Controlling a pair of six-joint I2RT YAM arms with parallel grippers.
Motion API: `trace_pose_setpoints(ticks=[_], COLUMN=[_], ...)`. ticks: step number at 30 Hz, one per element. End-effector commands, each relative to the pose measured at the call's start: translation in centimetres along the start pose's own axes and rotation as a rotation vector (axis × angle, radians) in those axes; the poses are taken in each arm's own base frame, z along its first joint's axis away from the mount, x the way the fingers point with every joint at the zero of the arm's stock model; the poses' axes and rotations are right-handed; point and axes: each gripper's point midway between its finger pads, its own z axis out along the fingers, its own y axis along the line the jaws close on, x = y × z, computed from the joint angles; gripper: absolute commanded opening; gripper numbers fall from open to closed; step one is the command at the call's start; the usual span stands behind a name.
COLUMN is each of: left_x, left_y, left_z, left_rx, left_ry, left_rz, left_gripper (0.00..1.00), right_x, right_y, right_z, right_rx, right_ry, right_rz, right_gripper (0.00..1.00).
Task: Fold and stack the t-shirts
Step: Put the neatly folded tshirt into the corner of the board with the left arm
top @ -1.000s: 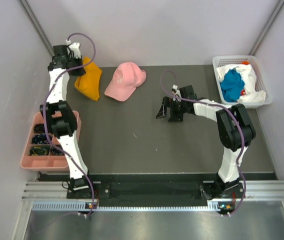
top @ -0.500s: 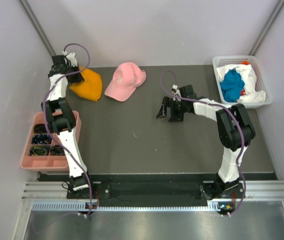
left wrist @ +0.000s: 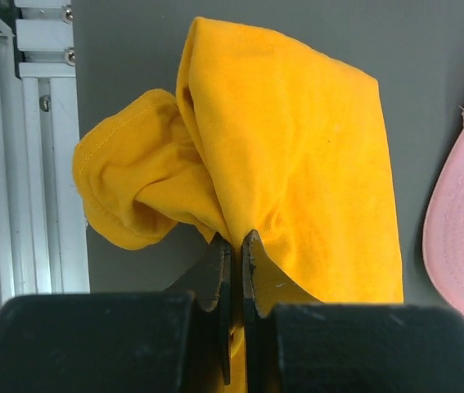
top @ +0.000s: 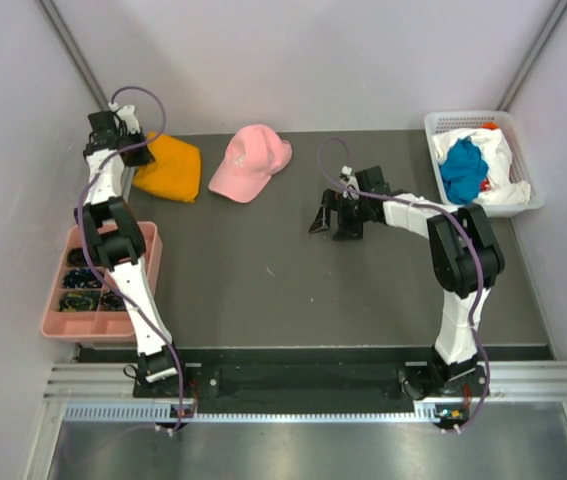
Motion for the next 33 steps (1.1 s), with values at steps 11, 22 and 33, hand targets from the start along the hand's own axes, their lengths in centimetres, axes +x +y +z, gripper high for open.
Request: trace_pose_setpoints(ticks=[11,22,33], left_x=[1.4,3.5,2.4], left_y=[4.7,7.9,11.0], left_z=[1.9,2.3,0.9], left_rx=[-0.196,-0.338,-0.529], left_ry=[0.009,0.041,-0.017], left_rz=[0.103,0.144,0.116], left_gripper=[0.00,0.00,0.96], right_x=[0.7,0.6,0.9], right_y=[-1.2,-1.3,-1.7], right_z=[1.3,1.9,2.4], right_rx=[0.043,0.035,0.033], right_ry=[0.037,0.050,0.063], right_rz=[0.002,0.002,0.012], right_gripper=[0.97,0.97,0.97])
